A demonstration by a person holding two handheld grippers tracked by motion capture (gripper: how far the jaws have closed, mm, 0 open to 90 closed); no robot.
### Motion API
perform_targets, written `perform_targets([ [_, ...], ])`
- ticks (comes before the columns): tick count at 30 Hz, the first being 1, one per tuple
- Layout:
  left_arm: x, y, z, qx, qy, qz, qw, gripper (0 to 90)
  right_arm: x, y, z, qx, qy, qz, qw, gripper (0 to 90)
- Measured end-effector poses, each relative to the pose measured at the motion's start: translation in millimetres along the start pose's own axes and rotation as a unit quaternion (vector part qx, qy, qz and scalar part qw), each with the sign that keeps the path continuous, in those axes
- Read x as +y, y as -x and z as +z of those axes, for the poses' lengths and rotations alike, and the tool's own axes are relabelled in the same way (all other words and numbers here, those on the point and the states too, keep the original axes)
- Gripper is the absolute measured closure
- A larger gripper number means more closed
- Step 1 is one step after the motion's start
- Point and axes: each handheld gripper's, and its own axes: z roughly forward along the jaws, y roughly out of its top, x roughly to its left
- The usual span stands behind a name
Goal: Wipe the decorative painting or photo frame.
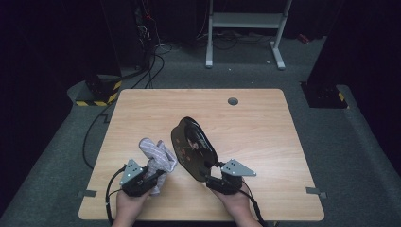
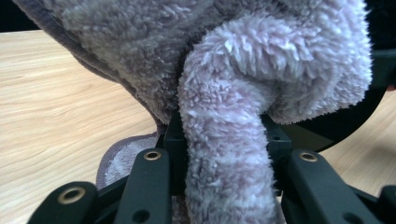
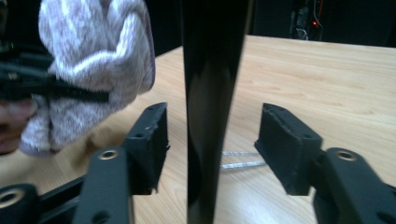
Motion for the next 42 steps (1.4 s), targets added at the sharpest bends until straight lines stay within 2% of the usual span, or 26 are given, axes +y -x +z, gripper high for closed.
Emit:
perform_targets([
  [2,-1.9,-1.8,-4.8,0.004,0.0,-0.003,1.0,64.0,3.5,-0.5,2.8,0.001,0.007,0.002,1.0,47.9],
  [6,-5.5,-6.1,-15.5,0.015,0.001,-0.008,0.9999,63.9,10.8,-1.6,7.2,0.005,0.024,0.002,0.9997,59.6],
  [9,-8.5,-8.8,-21.0,0.023,0.0,-0.013,0.9997,63.8,13.2,-1.2,11.2,0.013,0.023,0.01,0.9996,67.4],
  [11,-9.9,-10.5,-23.9,0.026,0.0,-0.015,0.9995,63.8,13.5,-1.3,13.3,0.013,0.019,0.011,0.9997,78.5],
  [12,-10.4,-11.1,-25.3,0.028,0.0,-0.015,0.9995,63.8,13.5,-1.4,13.6,0.011,0.021,0.012,0.9997,79.7],
  [13,-10.8,-11.4,-26.5,0.03,0.001,-0.016,0.9994,63.8,13.7,-1.8,13.9,0.005,0.021,0.011,0.9997,80.5],
  [15,-11.4,-12.2,-28.6,0.033,0.001,-0.017,0.9993,63.8,14.4,-1.2,14.8,0.01,0.019,0.009,0.9997,80.7],
  [19,-11.6,-13.3,-31.0,0.036,0.003,-0.017,0.9992,63.8,16.3,-3.0,14.5,0.004,0.026,0.012,0.9996,81.0],
  [26,-8.9,-15.6,-30.3,0.035,0.009,-0.021,0.9991,63.8,16.5,-10.3,-0.8,0.009,0.033,-0.003,0.9994,81.1],
  [39,2.4,-12.6,-13.6,0.013,0.015,-0.017,0.9997,63.8,0.2,-5.1,-16.7,0.02,0.042,0.003,0.9989,80.2],
  [42,4.9,-12.4,-10.9,0.002,0.018,-0.025,0.9995,63.9,-1.8,-5.9,-18.8,0.021,0.044,-0.002,0.9988,79.4],
])
